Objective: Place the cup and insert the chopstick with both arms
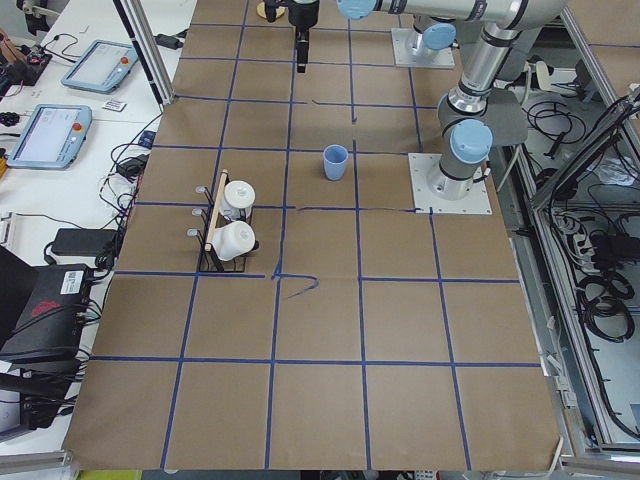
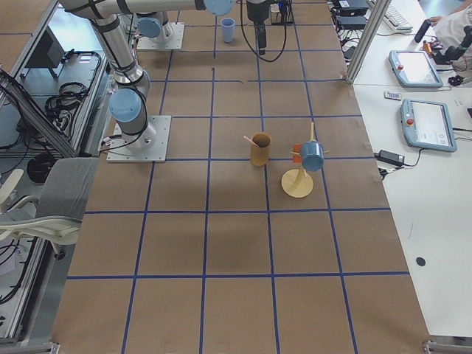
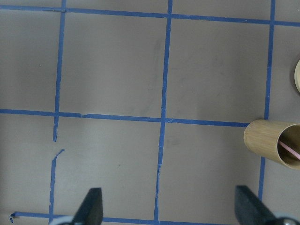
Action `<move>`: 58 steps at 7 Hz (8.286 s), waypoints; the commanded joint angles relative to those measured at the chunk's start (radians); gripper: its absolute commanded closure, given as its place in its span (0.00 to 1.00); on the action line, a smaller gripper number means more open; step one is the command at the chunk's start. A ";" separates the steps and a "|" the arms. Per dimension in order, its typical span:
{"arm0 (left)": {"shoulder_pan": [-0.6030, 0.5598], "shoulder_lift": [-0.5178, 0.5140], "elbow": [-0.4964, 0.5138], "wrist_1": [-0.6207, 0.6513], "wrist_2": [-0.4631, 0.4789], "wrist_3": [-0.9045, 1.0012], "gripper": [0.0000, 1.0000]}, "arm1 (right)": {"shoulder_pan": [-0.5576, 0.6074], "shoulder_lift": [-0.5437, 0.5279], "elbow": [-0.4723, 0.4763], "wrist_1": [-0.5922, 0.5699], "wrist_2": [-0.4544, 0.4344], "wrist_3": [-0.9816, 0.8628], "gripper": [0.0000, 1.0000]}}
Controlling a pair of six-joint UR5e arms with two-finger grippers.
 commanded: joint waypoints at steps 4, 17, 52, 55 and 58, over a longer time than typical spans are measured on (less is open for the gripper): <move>0.001 0.004 -0.001 -0.008 0.002 0.000 0.00 | -0.003 0.016 0.007 -0.034 -0.003 0.000 0.00; 0.025 -0.005 -0.034 -0.015 0.010 0.047 0.00 | -0.011 0.035 0.009 -0.050 -0.013 -0.003 0.00; -0.120 -0.235 0.177 0.072 -0.161 -0.086 0.00 | -0.583 0.027 0.183 -0.058 0.026 -0.823 0.85; -0.082 -0.036 -0.123 0.234 -0.112 -0.035 0.00 | -0.493 0.024 0.013 0.199 -0.006 -0.588 0.88; -0.017 -0.010 -0.067 0.017 -0.079 0.050 0.00 | -0.168 0.022 -0.095 0.311 -0.024 -0.172 0.89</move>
